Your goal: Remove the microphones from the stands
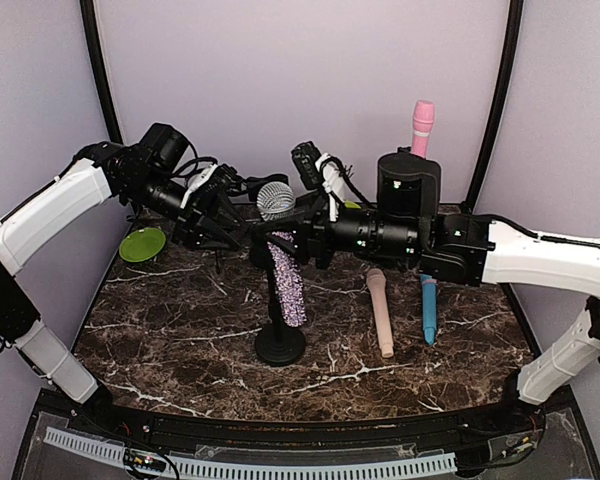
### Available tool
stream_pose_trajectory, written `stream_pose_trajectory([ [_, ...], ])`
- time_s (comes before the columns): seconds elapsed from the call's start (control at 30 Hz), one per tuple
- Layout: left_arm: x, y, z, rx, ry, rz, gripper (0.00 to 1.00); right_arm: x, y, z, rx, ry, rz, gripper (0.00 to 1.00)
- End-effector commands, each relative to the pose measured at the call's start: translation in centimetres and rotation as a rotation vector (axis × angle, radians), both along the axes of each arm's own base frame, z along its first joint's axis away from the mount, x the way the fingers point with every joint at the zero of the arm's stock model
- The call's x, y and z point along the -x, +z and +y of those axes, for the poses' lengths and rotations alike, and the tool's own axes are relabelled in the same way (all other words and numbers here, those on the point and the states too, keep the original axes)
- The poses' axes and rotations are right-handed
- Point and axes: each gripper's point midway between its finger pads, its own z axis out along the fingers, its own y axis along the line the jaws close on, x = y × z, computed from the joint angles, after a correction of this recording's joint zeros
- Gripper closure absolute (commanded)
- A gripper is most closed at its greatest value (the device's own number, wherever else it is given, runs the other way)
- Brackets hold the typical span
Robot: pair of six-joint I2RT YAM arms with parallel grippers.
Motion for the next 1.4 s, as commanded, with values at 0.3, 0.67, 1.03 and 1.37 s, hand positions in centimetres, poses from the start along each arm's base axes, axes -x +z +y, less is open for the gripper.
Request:
stream_pose_trajectory([
  [0.3, 0.8, 1.9, -2.5, 0.048, -0.125, -0.14, 0.01, 0.2, 5.2, -2.1, -0.215, 0.007, -0.043, 0.67],
  [0.67, 1.4, 1.0, -4.6, 0.003, -0.227, -0.093, 0.13, -0.2, 4.8, -3.2, -0.239, 0.027, -0.028, 0.68],
  [1.03, 1.7, 1.5, -5.2, -0.005, -0.251, -0.072, 0.58, -0.4, 3.5, -3.9, -0.23, 0.028, -0.01, 0.68],
  [1.37, 2.0, 1.9, -4.8, -0.026, -0.215, -0.08, 0.84, -0.6, 5.1, -4.7, -0.267, -0.001, -0.056, 0.69],
])
